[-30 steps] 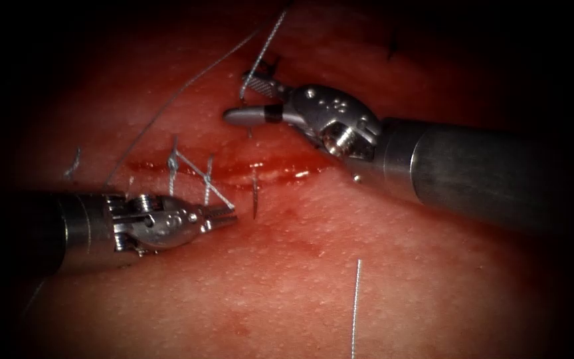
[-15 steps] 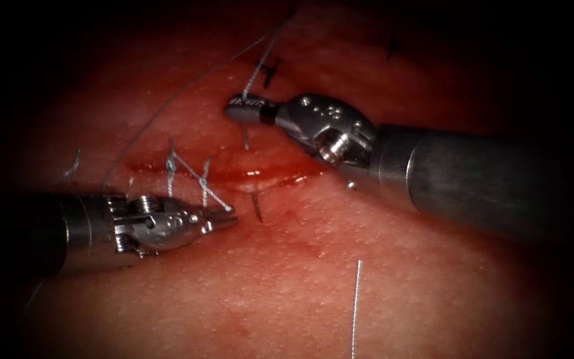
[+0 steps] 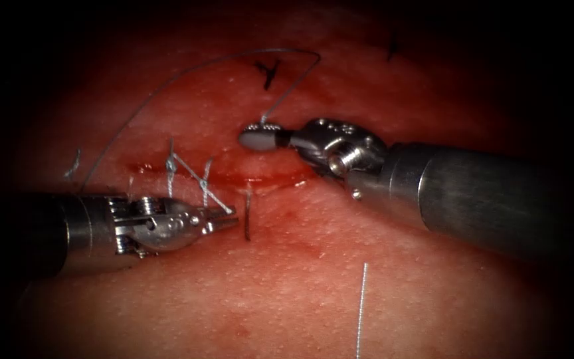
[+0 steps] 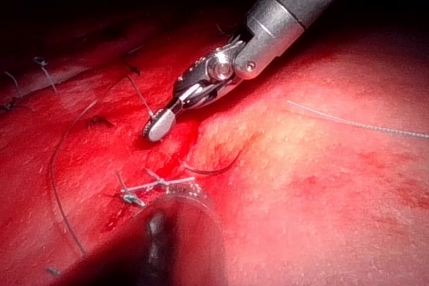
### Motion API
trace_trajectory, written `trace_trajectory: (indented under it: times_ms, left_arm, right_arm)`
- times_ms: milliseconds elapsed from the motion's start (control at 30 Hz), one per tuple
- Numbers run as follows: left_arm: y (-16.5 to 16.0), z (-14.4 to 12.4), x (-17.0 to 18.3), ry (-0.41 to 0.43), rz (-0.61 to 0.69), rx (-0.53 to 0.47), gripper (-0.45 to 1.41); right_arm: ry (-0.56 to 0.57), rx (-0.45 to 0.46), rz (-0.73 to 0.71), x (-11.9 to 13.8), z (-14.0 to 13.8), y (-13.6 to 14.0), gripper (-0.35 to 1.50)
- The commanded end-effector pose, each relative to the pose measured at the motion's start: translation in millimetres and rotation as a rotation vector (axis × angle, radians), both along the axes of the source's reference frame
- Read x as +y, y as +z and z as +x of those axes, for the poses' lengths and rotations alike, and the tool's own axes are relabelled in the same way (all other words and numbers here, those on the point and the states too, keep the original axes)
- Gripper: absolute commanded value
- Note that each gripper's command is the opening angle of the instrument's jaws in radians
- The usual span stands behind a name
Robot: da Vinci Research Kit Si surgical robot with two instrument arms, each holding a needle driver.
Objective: Wound Closure
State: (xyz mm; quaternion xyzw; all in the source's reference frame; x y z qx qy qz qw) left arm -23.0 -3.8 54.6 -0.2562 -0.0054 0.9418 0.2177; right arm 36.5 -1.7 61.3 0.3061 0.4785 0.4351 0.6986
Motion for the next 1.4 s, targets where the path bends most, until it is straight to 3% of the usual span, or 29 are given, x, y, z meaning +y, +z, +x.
trace_trajectory:
  times_ms: [33, 100, 267, 367, 467, 533, 733, 1000, 1067, 1100, 1133, 1167, 1200, 1300, 1333, 1367, 1400]
  left_arm:
    - [0.6, -0.8, 0.6, 0.044, -0.031, -0.018, -0.06]
    - [0.5, -0.9, 0.9, 0.113, -0.082, -0.066, -0.01]
    - [0.1, -1.0, 1.4, 0.192, -0.150, -0.095, 0.05]
    - [0.0, -1.5, 1.7, 0.230, -0.201, -0.104, 0.15]
    - [0.1, -2.4, 2.1, 0.271, -0.270, -0.144, 0.19]
    - [0.1, -3.0, 2.2, 0.296, -0.298, -0.157, 0.22]
    - [0.5, -4.4, 2.8, 0.310, -0.353, -0.188, 0.26]
    - [1.9, -3.8, 3.2, 0.320, -0.364, -0.197, 0.26]
    - [2.0, -3.7, 3.3, 0.327, -0.369, -0.199, 0.09]
    - [2.0, -3.7, 3.3, 0.327, -0.369, -0.199, 0.09]
    - [1.9, -3.8, 3.2, 0.328, -0.369, -0.201, -0.15]
    - [1.9, -3.8, 3.2, 0.328, -0.369, -0.201, -0.15]
    - [1.6, -3.9, 2.9, 0.331, -0.369, -0.205, -0.45]
    - [0.8, -4.2, 2.3, 0.255, -0.299, -0.244, -0.45]
    - [0.2, -4.2, 2.3, 0.100, -0.167, -0.288, -0.45]
    - [-0.4, -4.0, 2.3, 0.002, -0.072, -0.322, -0.45]
    - [-0.7, -4.0, 2.3, -0.023, -0.034, -0.346, -0.45]
  right_arm:
    - [0.022, 0.017, -0.036, 1.4, 0.0, 0.8, 0.47]
    - [0.034, 0.019, -0.077, 1.8, -1.3, 1.1, 0.49]
    - [0.049, 0.035, -0.102, 1.8, -3.2, 1.3, 0.56]
    - [0.069, 0.063, -0.111, 1.3, -4.6, 1.1, 0.51]
    - [0.090, 0.087, -0.126, 0.0, -6.1, 1.2, 0.24]
    - [0.095, 0.083, -0.129, -0.1, -6.4, 1.3, 0.27]
    - [0.104, 0.065, -0.146, 0.2, -6.8, 1.4, 0.20]
    - [0.105, 0.061, -0.159, -0.1, -6.3, 1.5, 0.15]
    - [0.106, 0.060, -0.160, 0.0, -6.2, 1.5, 0.12]
    - [0.106, 0.060, -0.160, 0.0, -6.2, 1.5, 0.12]
    - [0.106, 0.060, -0.160, 0.0, -6.2, 1.5, 0.10]
    - [0.106, 0.060, -0.160, 0.0, -6.2, 1.5, 0.10]
    - [0.105, 0.060, -0.160, 0.0, -6.3, 1.5, 0.07]
    - [0.105, 0.060, -0.161, -0.2, -6.3, 1.6, 0.02]
    - [0.105, 0.060, -0.161, -0.2, -6.3, 1.6, 0.02]
    - [0.105, 0.061, -0.162, -0.3, -6.3, 1.6, 0.00]
    - [0.104, 0.061, -0.162, -0.3, -6.2, 1.6, -0.01]
